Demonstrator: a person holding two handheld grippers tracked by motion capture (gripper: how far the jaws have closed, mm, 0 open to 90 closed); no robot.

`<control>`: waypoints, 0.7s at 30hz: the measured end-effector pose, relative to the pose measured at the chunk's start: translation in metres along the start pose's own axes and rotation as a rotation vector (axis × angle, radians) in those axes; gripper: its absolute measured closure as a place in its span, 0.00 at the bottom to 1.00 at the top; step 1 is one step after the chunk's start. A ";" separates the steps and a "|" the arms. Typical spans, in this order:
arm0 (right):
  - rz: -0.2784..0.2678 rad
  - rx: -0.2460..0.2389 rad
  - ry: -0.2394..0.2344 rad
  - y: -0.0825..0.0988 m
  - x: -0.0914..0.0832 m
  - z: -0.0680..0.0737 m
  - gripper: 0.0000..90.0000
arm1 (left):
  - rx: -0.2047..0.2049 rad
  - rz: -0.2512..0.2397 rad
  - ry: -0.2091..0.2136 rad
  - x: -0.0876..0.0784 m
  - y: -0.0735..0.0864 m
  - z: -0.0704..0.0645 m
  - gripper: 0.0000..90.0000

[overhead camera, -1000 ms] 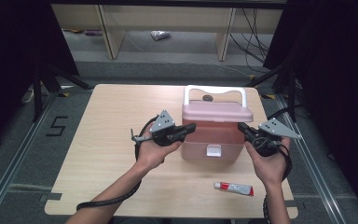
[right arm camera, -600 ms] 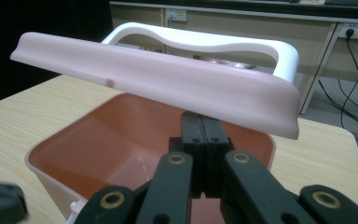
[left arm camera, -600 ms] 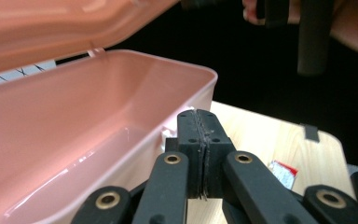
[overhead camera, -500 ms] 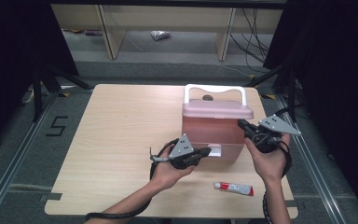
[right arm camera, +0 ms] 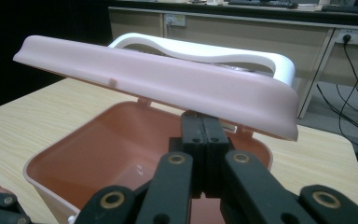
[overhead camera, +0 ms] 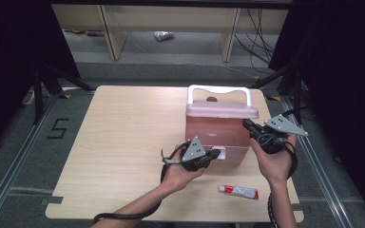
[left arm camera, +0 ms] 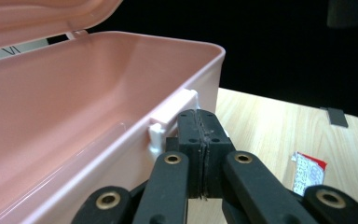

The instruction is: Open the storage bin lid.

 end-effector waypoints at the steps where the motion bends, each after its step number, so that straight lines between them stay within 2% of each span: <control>1: 0.001 0.008 -0.007 0.000 0.000 0.001 1.00 | 0.000 0.000 0.000 0.000 0.000 0.000 0.99; 3: 0.003 0.019 -0.009 -0.001 -0.001 0.001 1.00 | 0.004 -0.005 -0.005 0.001 0.001 0.000 0.99; 5: -0.005 0.005 -0.007 -0.002 0.000 0.000 1.00 | 0.009 -0.003 -0.006 0.001 0.001 0.000 0.99; 7: -0.003 0.012 -0.002 -0.004 0.000 0.000 1.00 | 0.014 -0.006 -0.002 0.001 0.002 0.000 0.99; 16: -0.018 0.008 0.007 -0.010 0.002 -0.001 1.00 | 0.006 -0.015 -0.002 0.001 0.003 0.000 0.99; 18: -0.023 0.024 0.007 -0.012 0.002 0.000 1.00 | 0.004 -0.016 -0.001 0.001 0.003 0.000 0.99; 19: -0.026 0.009 0.003 -0.013 0.002 -0.002 1.00 | 0.004 -0.017 -0.001 0.001 0.003 0.000 0.99; 20: -0.025 0.025 0.014 -0.015 0.002 -0.001 1.00 | 0.002 -0.018 0.000 0.001 0.003 0.000 0.99; 21: -0.034 0.015 0.008 -0.016 0.003 -0.002 1.00 | 0.002 -0.018 0.001 0.001 0.003 0.000 0.99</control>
Point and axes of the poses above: each handheld gripper's, and its own axes: x roughly forward along the jaws, y roughly out of its underside, z roughly to its left, the point moved 2 cm from there along x, roughly forward along the jaws, and after that the axes turned 9 degrees about y, right-handed, at the moved point
